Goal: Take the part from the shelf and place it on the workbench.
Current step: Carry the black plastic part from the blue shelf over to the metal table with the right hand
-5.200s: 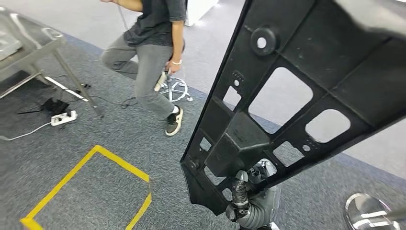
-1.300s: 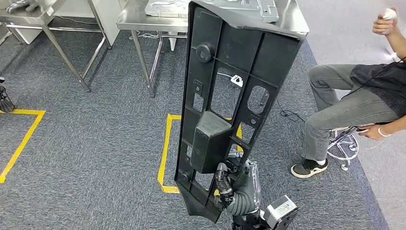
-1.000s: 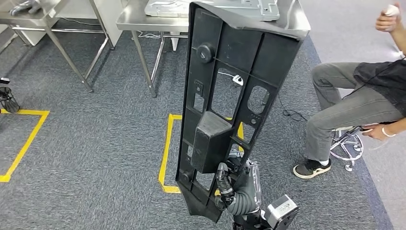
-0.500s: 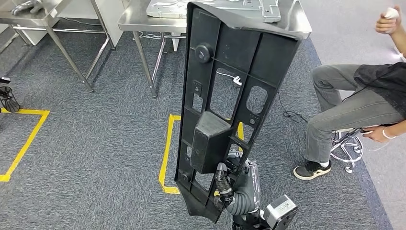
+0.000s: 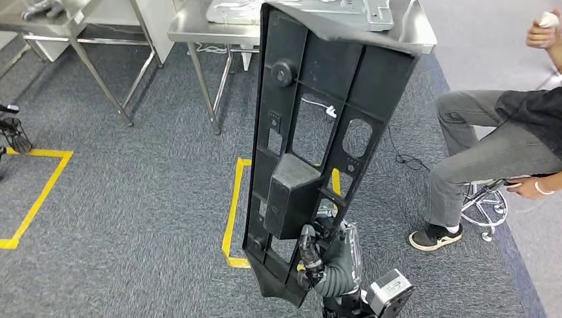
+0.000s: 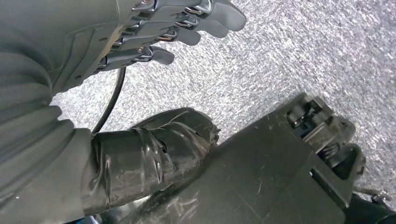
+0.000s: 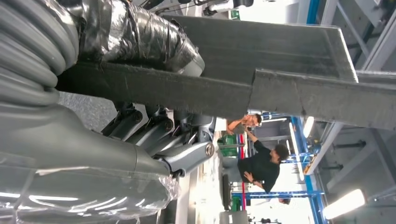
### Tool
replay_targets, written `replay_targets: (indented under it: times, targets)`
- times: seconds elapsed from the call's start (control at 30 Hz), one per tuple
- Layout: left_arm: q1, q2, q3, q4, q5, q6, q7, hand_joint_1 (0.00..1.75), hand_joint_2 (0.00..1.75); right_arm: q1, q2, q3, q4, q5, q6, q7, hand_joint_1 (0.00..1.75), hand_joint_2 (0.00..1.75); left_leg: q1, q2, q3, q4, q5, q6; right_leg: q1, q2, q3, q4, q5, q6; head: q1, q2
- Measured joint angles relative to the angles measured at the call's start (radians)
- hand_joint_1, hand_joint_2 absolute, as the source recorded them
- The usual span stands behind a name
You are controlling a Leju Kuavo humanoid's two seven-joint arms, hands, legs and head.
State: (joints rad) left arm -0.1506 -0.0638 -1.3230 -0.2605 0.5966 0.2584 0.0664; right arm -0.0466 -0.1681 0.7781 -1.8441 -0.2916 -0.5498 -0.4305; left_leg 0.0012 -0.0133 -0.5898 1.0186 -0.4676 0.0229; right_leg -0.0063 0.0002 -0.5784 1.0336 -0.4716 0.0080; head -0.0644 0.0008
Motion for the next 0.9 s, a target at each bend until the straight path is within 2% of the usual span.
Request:
replay_targets:
  times: [0.07, 0.1, 0.13, 0.23, 0.27, 0.3, 0.33, 0.4, 0.47, 0.57, 0.63, 0.7, 0.77, 0.8, 0.83, 0.9]
  targets:
    - [0.000, 0.000, 0.000, 0.000, 0.000, 0.000, 0.000, 0.00, 1.75, 0.000, 0.000, 0.000, 0.000, 0.000, 0.000, 0.000, 1.75, 1.75, 0.002, 0.002, -0.002, 0.004, -0.004, -0.010, -0.002, -0.001, 0.001, -0.004, 0.004, -0.012, 0.000, 0.000]
    - [0.000, 0.000, 0.000, 0.000, 0.000, -0.001, 0.000, 0.00, 1.75, -0.001, 0.000, 0.000, 0.000, 0.000, 0.000, 0.000, 1.75, 1.75, 0.002, 0.003, -0.009, 0.021, -0.016, -0.017, -0.003, -0.002, 0.003, -0.007, 0.006, -0.018, -0.002, 0.000]
    - [0.000, 0.000, 0.000, 0.000, 0.000, -0.001, 0.000, 0.00, 1.75, -0.001, 0.000, 0.000, 0.000, 0.000, 0.000, 0.000, 1.75, 1.75, 0.004, 0.005, -0.026, 0.059, -0.039, -0.022, -0.005, -0.003, 0.004, -0.010, 0.008, -0.024, -0.003, 0.000]
    - [0.001, 0.000, 0.000, 0.000, 0.000, -0.001, 0.000, 0.00, 1.75, -0.001, 0.000, 0.000, 0.000, -0.001, 0.001, 0.001, 1.75, 1.75, 0.007, 0.007, -0.115, 0.246, -0.120, -0.034, -0.004, -0.005, 0.003, -0.010, 0.005, -0.032, -0.006, 0.000]
    - [0.001, 0.000, 0.000, 0.000, 0.000, -0.002, -0.001, 0.00, 1.75, -0.001, 0.000, 0.000, 0.001, -0.003, 0.002, 0.005, 1.75, 1.75, 0.008, 0.007, -0.133, 0.282, -0.125, -0.035, -0.003, -0.006, 0.004, -0.009, 0.003, -0.033, -0.006, 0.000]
    - [0.002, 0.001, 0.000, 0.000, 0.001, -0.004, -0.001, 0.00, 1.75, -0.002, 0.000, 0.000, 0.002, -0.008, 0.004, 0.014, 1.75, 1.75, 0.008, 0.007, -0.134, 0.281, -0.111, -0.033, -0.002, -0.006, 0.005, -0.008, 0.000, -0.034, -0.006, 0.000]
    - [0.002, 0.003, 0.000, 0.000, 0.003, -0.008, -0.003, 0.00, 1.75, -0.004, 0.001, 0.000, 0.005, -0.014, 0.008, 0.023, 1.75, 1.75, 0.007, 0.007, -0.115, 0.243, -0.083, -0.030, -0.002, -0.006, 0.007, -0.007, -0.002, -0.033, -0.006, 0.000]
    - [0.001, 0.011, 0.000, 0.000, 0.009, -0.019, -0.010, 0.00, 1.75, -0.012, 0.007, 0.000, 0.020, -0.026, 0.019, 0.035, 1.75, 1.75, 0.004, 0.010, -0.046, 0.104, -0.023, -0.016, -0.001, -0.005, 0.013, -0.007, -0.005, -0.030, -0.006, 0.000]
    - [-0.001, 0.019, 0.000, 0.000, 0.013, -0.025, -0.016, 0.00, 1.75, -0.022, 0.019, 0.000, 0.038, -0.029, 0.032, 0.032, 1.75, 1.75, -0.003, 0.013, -0.001, 0.008, -0.006, -0.003, 0.000, -0.005, 0.016, -0.010, -0.009, -0.021, -0.006, 0.000]
    - [0.000, 0.028, 0.000, 0.000, 0.015, -0.031, -0.021, 0.00, 1.75, -0.034, 0.036, 0.000, 0.061, -0.030, 0.044, 0.027, 1.75, 1.75, -0.005, 0.009, 0.013, -0.020, -0.010, 0.012, 0.000, -0.007, 0.020, -0.005, -0.001, 0.000, -0.006, 0.000]
    - [0.002, 0.033, 0.000, 0.000, 0.015, -0.033, -0.023, 0.00, 1.75, -0.041, 0.043, 0.000, 0.075, -0.030, 0.047, 0.025, 1.75, 1.75, -0.001, 0.006, 0.031, -0.030, -0.010, 0.022, -0.001, -0.005, 0.010, 0.026, -0.015, 0.010, -0.002, 0.000]
    - [0.002, 0.036, 0.000, 0.000, 0.015, -0.033, -0.024, 0.00, 1.75, -0.047, 0.047, 0.000, 0.087, -0.030, 0.047, 0.023, 1.75, 1.75, -0.001, 0.006, 0.044, -0.033, -0.015, 0.028, -0.004, -0.004, -0.040, 0.119, -0.060, 0.017, 0.004, 0.000]
    - [0.002, 0.038, 0.000, 0.000, 0.014, -0.033, -0.024, 0.00, 1.75, -0.048, 0.048, 0.000, 0.099, -0.030, 0.048, 0.021, 1.75, 1.75, -0.002, 0.005, 0.050, -0.032, -0.024, 0.031, -0.004, -0.003, -0.115, 0.233, -0.099, 0.021, 0.006, 0.000]
    - [0.004, 0.039, 0.000, 0.000, 0.014, -0.033, -0.024, 0.00, 1.75, -0.047, 0.049, 0.000, 0.105, -0.030, 0.048, 0.019, 1.75, 1.75, -0.002, 0.005, 0.057, -0.032, -0.030, 0.030, -0.004, -0.003, -0.140, 0.258, -0.097, 0.021, 0.006, 0.000]
    - [0.006, 0.040, 0.000, 0.000, 0.014, -0.034, -0.024, 0.00, 1.75, -0.046, 0.049, 0.000, 0.110, -0.030, 0.048, 0.017, 1.75, 1.75, -0.002, 0.004, 0.066, -0.031, -0.038, 0.028, -0.004, -0.003, -0.146, 0.246, -0.073, 0.021, 0.006, 0.000]
    - [0.010, 0.041, 0.000, 0.000, 0.014, -0.034, -0.024, 0.00, 1.75, -0.046, 0.049, 0.000, 0.119, -0.031, 0.048, 0.014, 1.75, 1.75, -0.002, 0.003, 0.089, -0.032, -0.058, 0.022, -0.005, -0.003, -0.112, 0.134, 0.012, 0.016, 0.006, 0.000]
